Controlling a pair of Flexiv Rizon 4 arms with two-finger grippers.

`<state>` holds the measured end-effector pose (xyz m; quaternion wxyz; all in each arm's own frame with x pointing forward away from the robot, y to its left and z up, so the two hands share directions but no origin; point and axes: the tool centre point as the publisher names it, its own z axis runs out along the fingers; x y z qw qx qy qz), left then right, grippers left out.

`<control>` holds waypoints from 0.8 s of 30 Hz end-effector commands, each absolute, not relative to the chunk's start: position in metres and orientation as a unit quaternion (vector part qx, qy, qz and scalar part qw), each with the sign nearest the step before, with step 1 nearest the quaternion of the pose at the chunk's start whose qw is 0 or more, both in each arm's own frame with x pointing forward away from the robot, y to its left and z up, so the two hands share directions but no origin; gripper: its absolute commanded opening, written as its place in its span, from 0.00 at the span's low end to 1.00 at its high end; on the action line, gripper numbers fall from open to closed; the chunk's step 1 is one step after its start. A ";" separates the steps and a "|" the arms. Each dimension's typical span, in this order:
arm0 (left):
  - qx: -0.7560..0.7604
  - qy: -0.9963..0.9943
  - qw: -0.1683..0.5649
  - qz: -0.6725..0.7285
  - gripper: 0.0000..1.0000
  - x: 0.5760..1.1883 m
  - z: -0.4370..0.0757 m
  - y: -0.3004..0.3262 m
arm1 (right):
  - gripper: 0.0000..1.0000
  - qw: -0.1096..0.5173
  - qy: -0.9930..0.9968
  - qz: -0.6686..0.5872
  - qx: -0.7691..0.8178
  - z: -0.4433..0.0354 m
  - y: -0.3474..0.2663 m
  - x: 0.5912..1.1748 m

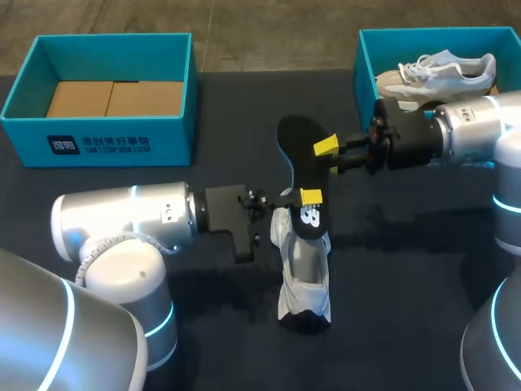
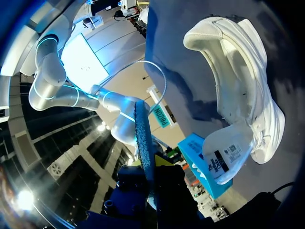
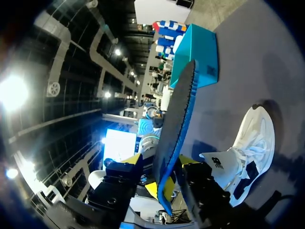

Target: Take the shoe out of the shoebox, open the shoe tongue, remove and reinsert the insole, then place the shoe into the shoebox

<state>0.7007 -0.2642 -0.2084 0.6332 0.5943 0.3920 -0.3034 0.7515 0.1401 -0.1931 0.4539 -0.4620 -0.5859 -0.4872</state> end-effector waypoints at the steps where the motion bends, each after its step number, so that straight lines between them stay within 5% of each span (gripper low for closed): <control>1: 0.595 0.393 0.633 -0.300 0.00 0.700 -0.209 -0.269 | 0.37 0.455 -0.584 -0.487 -0.464 -0.194 0.144 0.753; 19: 0.595 0.396 0.635 -0.293 0.00 0.697 -0.210 -0.269 | 0.00 0.458 -0.574 -0.493 -0.467 -0.194 0.143 0.750; 24: 0.594 0.399 0.633 -0.295 0.00 0.695 -0.211 -0.267 | 0.00 0.461 -0.571 -0.494 -0.466 -0.196 0.142 0.749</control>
